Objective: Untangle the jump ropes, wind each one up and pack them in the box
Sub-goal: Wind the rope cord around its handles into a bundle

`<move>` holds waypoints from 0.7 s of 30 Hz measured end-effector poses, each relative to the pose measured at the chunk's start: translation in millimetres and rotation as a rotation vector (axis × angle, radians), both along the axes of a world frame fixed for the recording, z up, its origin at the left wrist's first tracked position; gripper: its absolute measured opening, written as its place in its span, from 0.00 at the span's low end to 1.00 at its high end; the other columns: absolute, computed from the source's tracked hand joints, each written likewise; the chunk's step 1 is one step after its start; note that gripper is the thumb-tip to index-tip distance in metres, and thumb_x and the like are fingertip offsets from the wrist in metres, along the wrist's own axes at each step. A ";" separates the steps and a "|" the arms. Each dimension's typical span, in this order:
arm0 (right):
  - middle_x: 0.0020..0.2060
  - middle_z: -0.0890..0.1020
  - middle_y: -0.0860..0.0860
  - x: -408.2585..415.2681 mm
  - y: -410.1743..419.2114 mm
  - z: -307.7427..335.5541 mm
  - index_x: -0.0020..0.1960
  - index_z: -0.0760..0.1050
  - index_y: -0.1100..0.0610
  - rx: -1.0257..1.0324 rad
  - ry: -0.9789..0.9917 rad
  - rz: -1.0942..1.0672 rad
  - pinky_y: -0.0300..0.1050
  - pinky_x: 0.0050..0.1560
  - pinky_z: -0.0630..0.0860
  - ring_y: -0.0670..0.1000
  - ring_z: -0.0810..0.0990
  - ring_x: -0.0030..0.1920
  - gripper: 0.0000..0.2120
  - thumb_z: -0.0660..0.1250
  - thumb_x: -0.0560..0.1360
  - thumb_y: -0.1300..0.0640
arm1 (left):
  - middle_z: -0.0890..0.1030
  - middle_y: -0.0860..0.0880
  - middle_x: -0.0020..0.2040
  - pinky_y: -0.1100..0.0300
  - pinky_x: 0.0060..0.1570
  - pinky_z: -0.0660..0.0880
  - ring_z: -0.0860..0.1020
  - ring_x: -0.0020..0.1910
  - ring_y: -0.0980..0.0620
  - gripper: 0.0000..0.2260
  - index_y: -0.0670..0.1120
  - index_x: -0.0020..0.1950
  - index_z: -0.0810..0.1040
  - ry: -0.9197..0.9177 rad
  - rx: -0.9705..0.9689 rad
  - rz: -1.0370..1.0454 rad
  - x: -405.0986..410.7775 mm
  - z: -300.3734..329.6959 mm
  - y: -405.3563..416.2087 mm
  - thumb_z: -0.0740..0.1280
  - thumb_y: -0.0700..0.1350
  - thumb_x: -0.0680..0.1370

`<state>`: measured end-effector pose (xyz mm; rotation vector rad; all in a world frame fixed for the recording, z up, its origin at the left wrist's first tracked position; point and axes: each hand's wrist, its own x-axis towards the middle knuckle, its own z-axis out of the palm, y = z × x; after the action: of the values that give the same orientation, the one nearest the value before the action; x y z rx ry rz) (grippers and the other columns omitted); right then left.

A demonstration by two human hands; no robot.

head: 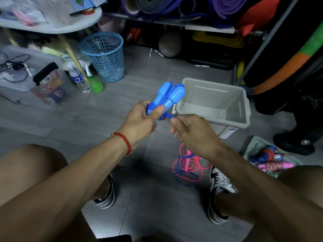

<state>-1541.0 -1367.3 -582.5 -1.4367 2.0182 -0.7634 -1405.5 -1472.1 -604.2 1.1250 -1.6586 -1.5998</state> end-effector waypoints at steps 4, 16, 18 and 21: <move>0.32 0.78 0.47 -1.4 10.6 12.7 0.42 0.75 0.53 0.038 0.166 0.132 0.48 0.44 0.74 0.51 0.76 0.34 0.16 0.57 0.84 0.51 | 0.84 0.51 0.37 0.56 0.35 0.70 0.72 0.28 0.55 0.20 0.48 0.46 0.76 -0.232 -0.196 0.000 8.7 -13.0 -21.6 0.68 0.65 0.69; 0.40 0.83 0.52 -32.4 10.3 33.2 0.47 0.79 0.54 -0.008 0.483 0.407 0.52 0.46 0.76 0.56 0.81 0.44 0.08 0.69 0.75 0.49 | 0.80 0.45 0.52 0.53 0.40 0.68 0.78 0.51 0.40 0.20 0.46 0.59 0.71 -0.748 -0.797 -0.578 6.6 -10.6 10.8 0.67 0.60 0.77; 0.38 0.84 0.48 -39.7 8.2 34.5 0.49 0.79 0.50 -0.076 0.456 0.373 0.51 0.46 0.77 0.52 0.83 0.43 0.07 0.72 0.74 0.49 | 0.80 0.45 0.52 0.53 0.41 0.68 0.78 0.51 0.40 0.20 0.47 0.56 0.71 -0.701 -0.881 -0.607 6.6 -5.5 20.8 0.64 0.62 0.78; 0.33 0.82 0.42 -50.1 5.9 36.5 0.46 0.80 0.45 -0.130 0.392 0.357 0.51 0.45 0.77 0.41 0.79 0.37 0.06 0.72 0.72 0.44 | 0.80 0.47 0.49 0.53 0.40 0.69 0.78 0.48 0.42 0.20 0.48 0.53 0.72 -0.613 -0.944 -0.638 7.3 5.1 28.9 0.63 0.64 0.77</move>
<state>-1591.2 -1361.4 -545.9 -2.0836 1.9213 -0.4933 -1398.2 -1443.1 -599.2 0.5971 -2.9229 -0.5129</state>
